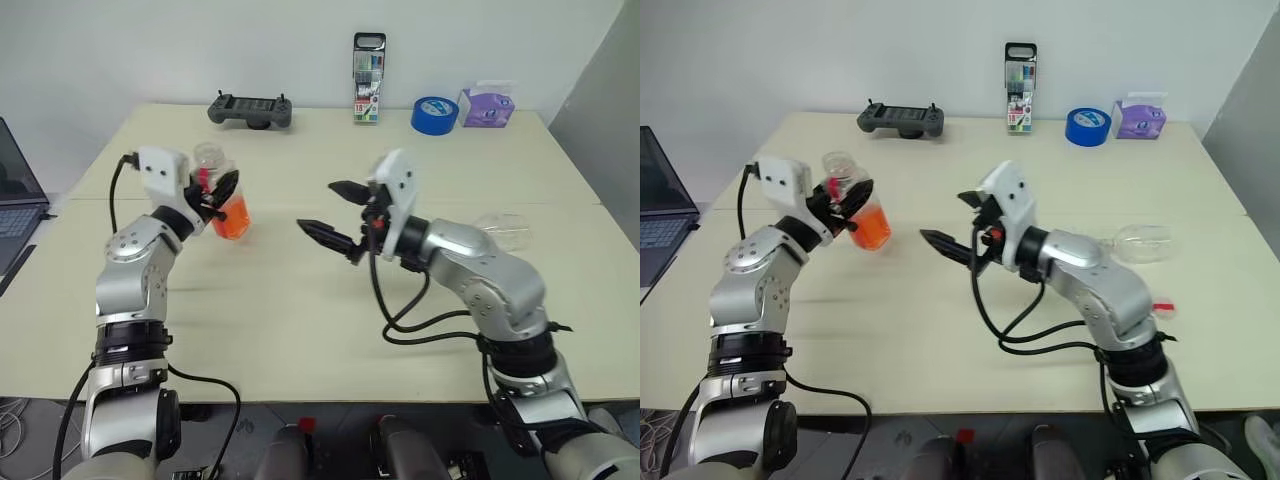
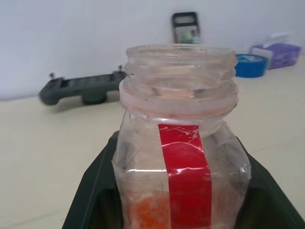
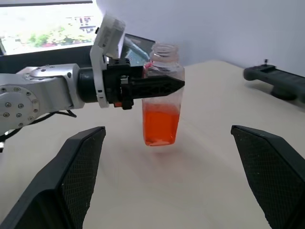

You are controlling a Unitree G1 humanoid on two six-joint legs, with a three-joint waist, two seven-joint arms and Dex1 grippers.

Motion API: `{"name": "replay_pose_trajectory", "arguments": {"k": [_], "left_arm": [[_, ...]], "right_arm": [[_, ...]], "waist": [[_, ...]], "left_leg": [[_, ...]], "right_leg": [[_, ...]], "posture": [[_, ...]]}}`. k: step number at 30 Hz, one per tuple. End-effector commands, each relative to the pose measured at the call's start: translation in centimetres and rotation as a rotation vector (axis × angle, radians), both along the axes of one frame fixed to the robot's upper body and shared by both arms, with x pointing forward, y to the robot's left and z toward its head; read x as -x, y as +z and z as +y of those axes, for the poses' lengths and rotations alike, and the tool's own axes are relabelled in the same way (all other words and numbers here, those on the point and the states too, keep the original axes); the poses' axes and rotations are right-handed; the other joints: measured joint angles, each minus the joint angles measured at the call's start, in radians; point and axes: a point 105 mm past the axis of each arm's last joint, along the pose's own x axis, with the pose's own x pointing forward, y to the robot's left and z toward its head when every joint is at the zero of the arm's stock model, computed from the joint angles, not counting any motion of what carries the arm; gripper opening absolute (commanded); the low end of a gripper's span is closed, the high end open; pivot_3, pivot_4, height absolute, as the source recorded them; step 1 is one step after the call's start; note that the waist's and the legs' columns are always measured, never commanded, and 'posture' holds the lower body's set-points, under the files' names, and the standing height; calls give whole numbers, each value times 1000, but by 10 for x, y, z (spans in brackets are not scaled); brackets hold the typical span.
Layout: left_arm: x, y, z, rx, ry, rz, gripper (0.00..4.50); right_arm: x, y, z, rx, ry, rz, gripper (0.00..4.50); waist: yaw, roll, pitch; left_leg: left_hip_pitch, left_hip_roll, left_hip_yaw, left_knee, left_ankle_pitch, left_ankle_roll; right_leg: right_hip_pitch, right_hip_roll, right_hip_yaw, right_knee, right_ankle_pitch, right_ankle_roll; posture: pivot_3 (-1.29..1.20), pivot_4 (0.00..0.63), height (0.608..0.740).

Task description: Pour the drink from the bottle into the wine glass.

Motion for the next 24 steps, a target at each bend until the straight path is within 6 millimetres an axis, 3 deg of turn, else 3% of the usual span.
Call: {"name": "replay_pose_trajectory", "arguments": {"k": [1,7,15,24], "left_arm": [[8,20,14,31,52,-91,1870],[10,8,18,61,85,-79,1870],[15,-10,15,23,77,-39,4425],[37,-26,23,15,116,15,4485]], "right_arm": [[4,9,10,-13,45,-50,4500],[6,3,15,8,57,-14,4500],[3,5,8,1,23,0,4500],[-5,9,-4,-8,-19,-6,4500]], "waist": [[1,-1,0],[-1,-1,-1],[-3,-1,-1],[-4,-1,-1]], "left_leg": [[-1,-1,0,0,0,0],[-1,-1,0,0,0,0],[-1,-1,0,-1,0,0],[0,-1,0,-1,0,0]], "right_leg": [[0,-1,0,0,0,0],[-1,-3,0,0,0,0],[-1,-2,0,1,0,0],[-1,-2,0,1,0,0]], "posture": [[0,150,740],[0,150,740],[0,150,740],[0,150,740]]}}
